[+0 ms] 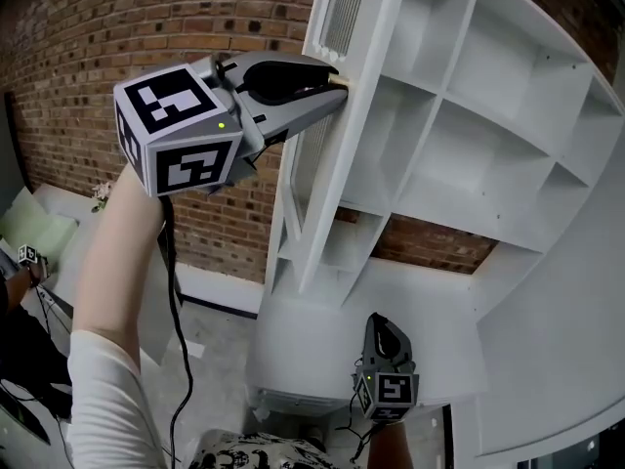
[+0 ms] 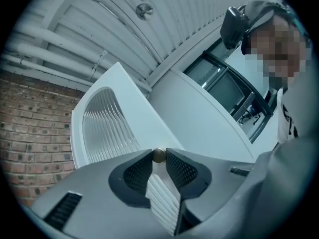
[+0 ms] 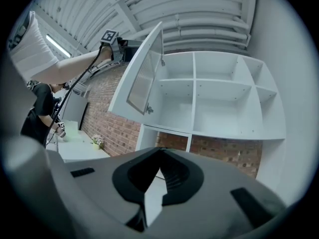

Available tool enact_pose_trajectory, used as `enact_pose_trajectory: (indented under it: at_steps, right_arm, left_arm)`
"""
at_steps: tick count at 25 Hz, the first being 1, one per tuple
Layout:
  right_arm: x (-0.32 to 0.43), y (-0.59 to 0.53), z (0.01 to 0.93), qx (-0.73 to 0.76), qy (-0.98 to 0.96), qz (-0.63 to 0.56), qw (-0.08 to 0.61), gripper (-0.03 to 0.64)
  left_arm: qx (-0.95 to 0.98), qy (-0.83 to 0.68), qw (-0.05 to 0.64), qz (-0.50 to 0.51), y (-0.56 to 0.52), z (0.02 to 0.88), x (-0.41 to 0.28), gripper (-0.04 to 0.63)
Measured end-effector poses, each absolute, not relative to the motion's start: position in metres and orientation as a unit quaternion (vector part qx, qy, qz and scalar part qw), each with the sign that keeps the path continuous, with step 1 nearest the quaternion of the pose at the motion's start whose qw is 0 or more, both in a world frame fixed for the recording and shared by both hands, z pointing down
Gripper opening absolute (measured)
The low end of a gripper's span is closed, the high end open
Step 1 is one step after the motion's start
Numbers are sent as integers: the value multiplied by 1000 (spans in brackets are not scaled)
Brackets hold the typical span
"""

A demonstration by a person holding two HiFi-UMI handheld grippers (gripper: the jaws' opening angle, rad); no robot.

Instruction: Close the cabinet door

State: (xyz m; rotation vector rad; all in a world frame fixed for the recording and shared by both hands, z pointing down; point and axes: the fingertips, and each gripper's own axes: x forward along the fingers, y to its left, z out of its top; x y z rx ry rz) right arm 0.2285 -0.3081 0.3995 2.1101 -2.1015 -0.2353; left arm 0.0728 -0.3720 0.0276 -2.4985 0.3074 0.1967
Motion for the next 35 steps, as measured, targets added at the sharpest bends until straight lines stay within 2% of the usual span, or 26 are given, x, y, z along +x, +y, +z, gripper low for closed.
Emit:
enact_pose_trajectory:
  at_steps: [16,21,35]
  right_arm:
    - [318,-345,372,666,-736,-109,58,6]
    - [347,-361,378,653,-746,-104,75,6]
    - [400,-390,370,637,-757,-119,80,6]
  left_arm:
    - [-895,236,372,74,-377,28,165,98]
    - [-869,265,416,35,-389,28,204,95]
    - [-859,310,408,10,-434,29,277,95]
